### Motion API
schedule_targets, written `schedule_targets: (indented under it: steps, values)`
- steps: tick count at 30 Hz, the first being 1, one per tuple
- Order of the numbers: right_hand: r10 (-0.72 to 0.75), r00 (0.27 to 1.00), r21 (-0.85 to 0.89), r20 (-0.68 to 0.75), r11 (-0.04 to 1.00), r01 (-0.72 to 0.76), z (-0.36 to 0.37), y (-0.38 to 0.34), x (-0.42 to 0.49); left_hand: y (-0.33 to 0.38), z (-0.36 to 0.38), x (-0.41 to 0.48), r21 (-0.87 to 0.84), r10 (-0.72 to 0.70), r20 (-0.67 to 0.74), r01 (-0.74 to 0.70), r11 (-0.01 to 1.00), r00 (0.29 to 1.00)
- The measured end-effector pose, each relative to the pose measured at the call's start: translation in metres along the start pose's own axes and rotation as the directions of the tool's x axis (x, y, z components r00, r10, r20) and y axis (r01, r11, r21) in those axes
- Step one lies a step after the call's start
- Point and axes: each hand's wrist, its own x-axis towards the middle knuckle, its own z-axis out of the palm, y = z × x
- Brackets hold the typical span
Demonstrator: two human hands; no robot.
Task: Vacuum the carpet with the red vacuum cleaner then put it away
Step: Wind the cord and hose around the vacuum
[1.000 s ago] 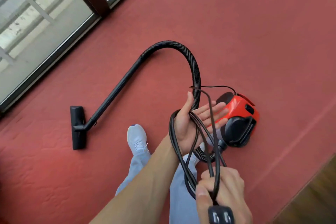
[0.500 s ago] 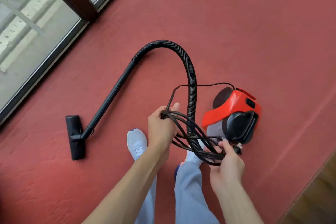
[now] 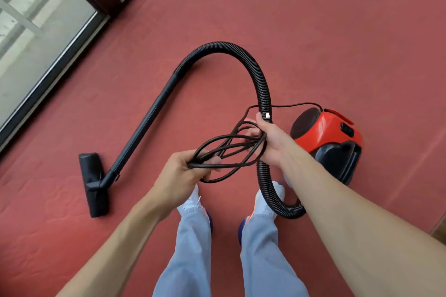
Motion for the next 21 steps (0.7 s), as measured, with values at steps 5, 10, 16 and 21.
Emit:
schedule_targets:
  steps: [5,10,16,21]
  values:
    - [-0.085,0.994,-0.057,0.074,0.994,0.089,0.024,-0.006,0.023,-0.023,-0.018,0.02,0.056,0.013,0.008,-0.013,0.998,1.0]
    - [-0.212,0.974,-0.092,-0.079,0.974,0.205,0.03,0.008,0.034,-0.061,-0.023,0.042,-0.081,-0.169,-0.198,0.156,0.985,0.965]
    - [-0.356,0.829,-0.029,-0.431,0.924,0.381,0.031,0.025,0.048,-0.063,0.007,0.068,-0.84,-0.56,-0.153,0.192,0.508,0.814]
    - [-0.362,0.714,-0.032,-0.599,0.902,0.431,0.041,0.037,0.059,-0.038,0.065,0.077,-0.805,-0.403,0.159,0.354,0.476,0.901]
